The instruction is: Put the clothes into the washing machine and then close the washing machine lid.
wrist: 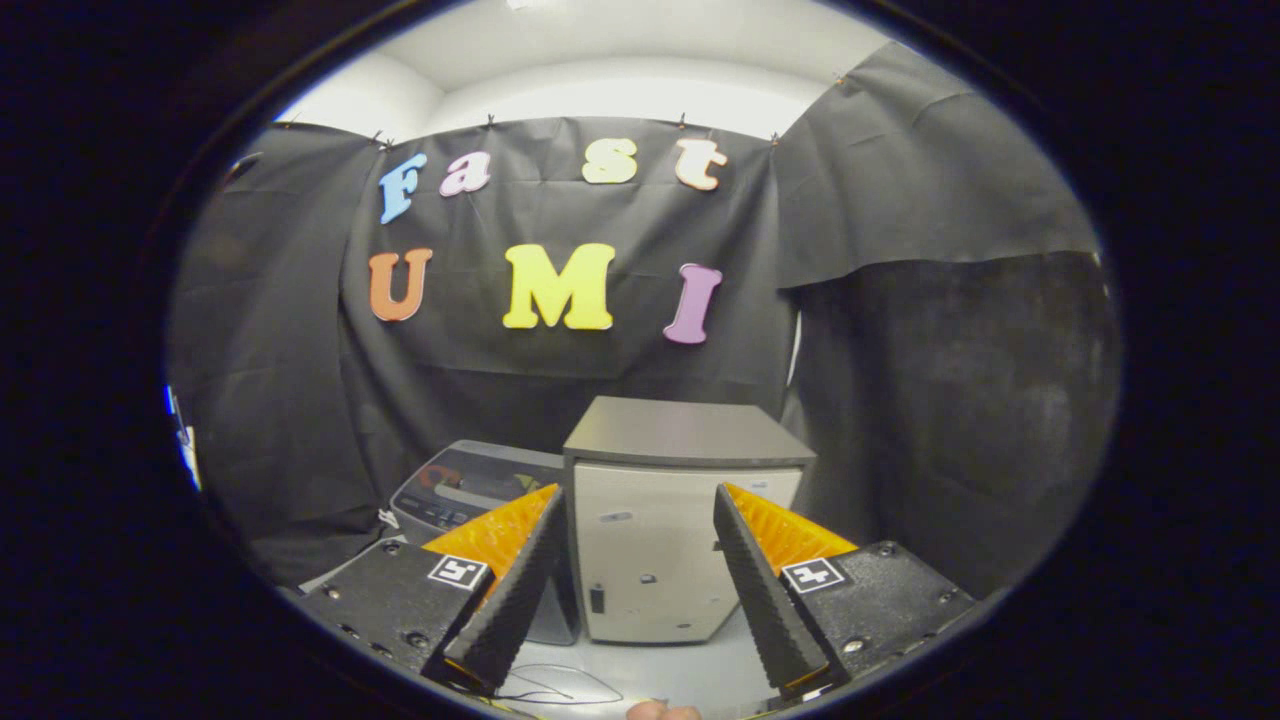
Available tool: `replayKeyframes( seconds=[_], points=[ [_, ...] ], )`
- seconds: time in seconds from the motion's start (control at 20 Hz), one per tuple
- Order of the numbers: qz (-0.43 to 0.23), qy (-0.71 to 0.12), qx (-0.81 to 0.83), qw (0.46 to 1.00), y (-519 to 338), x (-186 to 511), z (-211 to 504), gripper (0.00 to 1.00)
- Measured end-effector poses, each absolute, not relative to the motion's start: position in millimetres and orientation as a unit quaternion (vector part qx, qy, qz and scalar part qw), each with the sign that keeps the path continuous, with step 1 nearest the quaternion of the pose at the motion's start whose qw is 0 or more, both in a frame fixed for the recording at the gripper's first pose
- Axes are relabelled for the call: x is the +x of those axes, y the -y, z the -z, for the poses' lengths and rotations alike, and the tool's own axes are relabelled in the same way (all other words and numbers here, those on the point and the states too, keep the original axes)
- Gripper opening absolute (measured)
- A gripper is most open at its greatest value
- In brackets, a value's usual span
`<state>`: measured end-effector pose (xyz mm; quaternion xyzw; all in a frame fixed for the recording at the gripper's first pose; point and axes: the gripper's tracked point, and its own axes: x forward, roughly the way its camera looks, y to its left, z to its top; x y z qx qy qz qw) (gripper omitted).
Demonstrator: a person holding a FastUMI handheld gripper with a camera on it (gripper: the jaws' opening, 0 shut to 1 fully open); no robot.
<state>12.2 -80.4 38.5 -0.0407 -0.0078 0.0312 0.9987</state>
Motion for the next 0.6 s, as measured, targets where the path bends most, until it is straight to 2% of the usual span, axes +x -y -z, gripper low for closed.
replayKeyframes(
  seconds=[0.6],
  points=[
    [-0.058,0.017,0.015,0.998,142.9,-20.3,-38.7,0.94]
  ],
)
